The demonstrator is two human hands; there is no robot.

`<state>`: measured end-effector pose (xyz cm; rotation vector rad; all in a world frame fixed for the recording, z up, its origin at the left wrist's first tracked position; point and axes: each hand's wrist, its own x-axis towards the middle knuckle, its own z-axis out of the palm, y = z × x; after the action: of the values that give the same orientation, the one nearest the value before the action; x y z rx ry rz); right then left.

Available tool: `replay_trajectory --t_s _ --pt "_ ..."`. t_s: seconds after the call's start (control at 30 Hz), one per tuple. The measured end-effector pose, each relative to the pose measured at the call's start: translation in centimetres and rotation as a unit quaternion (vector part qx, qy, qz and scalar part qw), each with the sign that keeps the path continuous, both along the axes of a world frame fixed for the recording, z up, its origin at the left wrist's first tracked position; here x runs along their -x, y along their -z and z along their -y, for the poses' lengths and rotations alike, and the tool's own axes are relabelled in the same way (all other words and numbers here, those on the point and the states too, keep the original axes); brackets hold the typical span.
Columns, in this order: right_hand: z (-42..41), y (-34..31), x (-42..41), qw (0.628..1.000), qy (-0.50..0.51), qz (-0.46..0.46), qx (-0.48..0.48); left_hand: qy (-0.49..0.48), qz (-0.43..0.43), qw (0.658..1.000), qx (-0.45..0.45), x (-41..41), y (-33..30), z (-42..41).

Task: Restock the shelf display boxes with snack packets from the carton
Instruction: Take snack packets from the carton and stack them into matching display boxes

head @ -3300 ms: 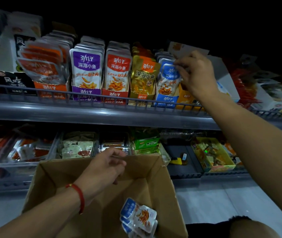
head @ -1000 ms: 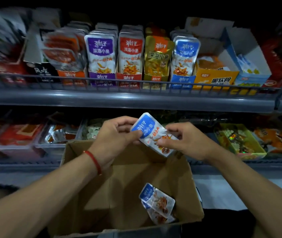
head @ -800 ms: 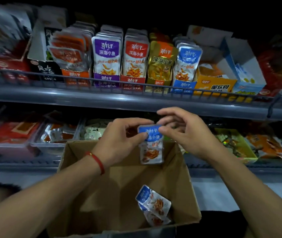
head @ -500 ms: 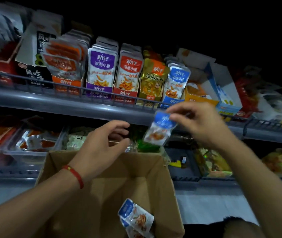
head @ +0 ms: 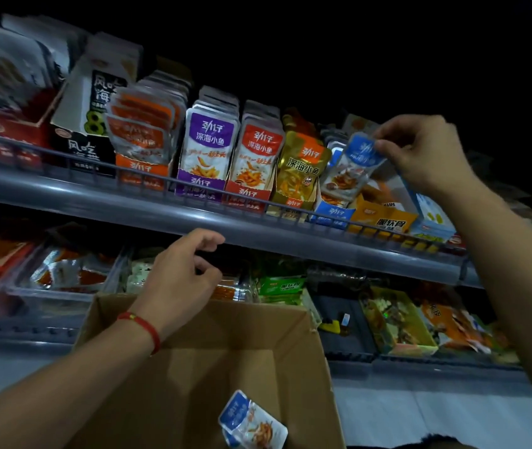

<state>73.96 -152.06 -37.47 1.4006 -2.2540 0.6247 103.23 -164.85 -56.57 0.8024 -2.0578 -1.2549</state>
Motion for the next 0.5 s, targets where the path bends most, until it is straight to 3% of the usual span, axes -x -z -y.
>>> replay_trajectory --t_s 0.1,0.23,0.5 --pt "1.0 1.2 0.3 0.999 0.003 0.012 -0.037 -0.002 -0.002 1.0 -0.001 0.0 -0.1 0.1" --pt "1.9 2.8 1.3 0.995 0.031 -0.038 -0.089 0.002 0.0 1.0 0.001 0.0 -0.2 0.0" --pt "2.5 4.0 2.5 0.991 0.054 -0.11 -0.061 0.008 0.017 1.0 0.016 0.1 -0.3 -0.2"
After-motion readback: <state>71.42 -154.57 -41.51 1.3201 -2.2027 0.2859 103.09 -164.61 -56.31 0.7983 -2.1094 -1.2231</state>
